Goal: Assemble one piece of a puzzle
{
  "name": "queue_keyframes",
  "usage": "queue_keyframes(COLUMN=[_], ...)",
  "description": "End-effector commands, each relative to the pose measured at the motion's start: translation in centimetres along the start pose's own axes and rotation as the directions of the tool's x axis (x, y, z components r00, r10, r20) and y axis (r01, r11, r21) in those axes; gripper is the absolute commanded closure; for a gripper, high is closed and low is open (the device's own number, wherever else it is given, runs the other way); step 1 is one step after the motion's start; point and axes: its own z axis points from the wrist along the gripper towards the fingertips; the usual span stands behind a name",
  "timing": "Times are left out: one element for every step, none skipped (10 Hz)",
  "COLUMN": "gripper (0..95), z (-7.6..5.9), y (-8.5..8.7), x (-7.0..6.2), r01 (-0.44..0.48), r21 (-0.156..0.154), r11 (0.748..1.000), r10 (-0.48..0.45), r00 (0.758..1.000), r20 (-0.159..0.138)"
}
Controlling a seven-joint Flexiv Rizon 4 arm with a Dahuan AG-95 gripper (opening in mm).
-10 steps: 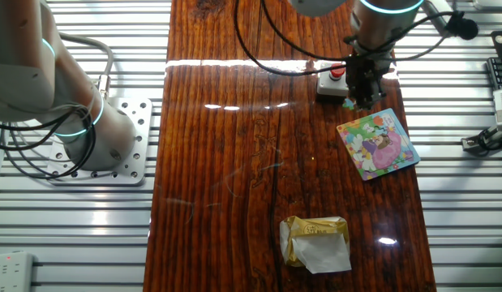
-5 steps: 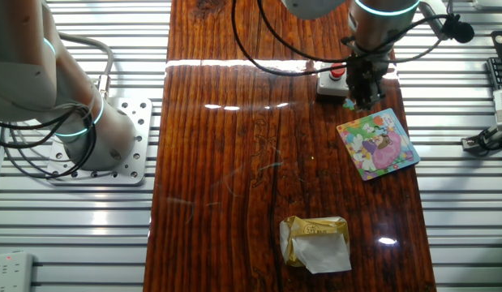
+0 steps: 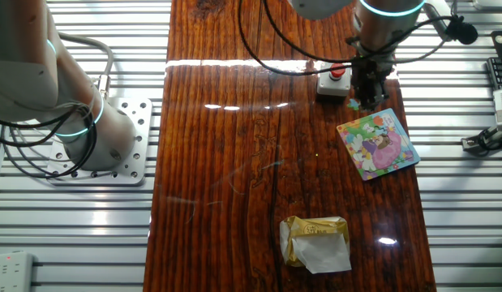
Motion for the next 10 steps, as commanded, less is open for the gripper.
queue_keyframes(gripper=[95.0, 95.0, 95.0, 95.0, 95.0, 95.0, 95.0, 95.0, 95.0, 95.0], z=[-0.3, -0.4, -0.4, -0.4, -0.4, -0.3, -0.1, 0.3, 0.8, 1.1], y=[-0.4, -0.9, -1.3, -1.9, -2.4, -2.8, -3.1, -3.6, -4.0, -4.3], x=[-0.4, -0.9, -1.4, -1.9, -2.5, -2.9, -3.2, -3.6, -3.9, -4.1], r01=[0.007, 0.013, 0.017, 0.023, 0.016, 0.016, 0.015, 0.011, 0.005, -0.001], r21=[-0.006, -0.009, -0.012, -0.014, -0.026, -0.025, -0.028, -0.032, -0.03, -0.031], r11=[1.0, 1.0, 1.0, 1.0, 1.0, 1.0, 0.999, 0.999, 1.0, 1.0], r10=[-0.007, -0.013, -0.017, -0.023, -0.016, -0.017, -0.016, -0.012, -0.006, 0.0], r00=[1.0, 1.0, 1.0, 0.999, 1.0, 0.999, 1.0, 1.0, 1.0, 1.0], r20=[-0.005, -0.015, -0.021, -0.025, -0.026, -0.029, -0.027, -0.025, -0.021, -0.021])
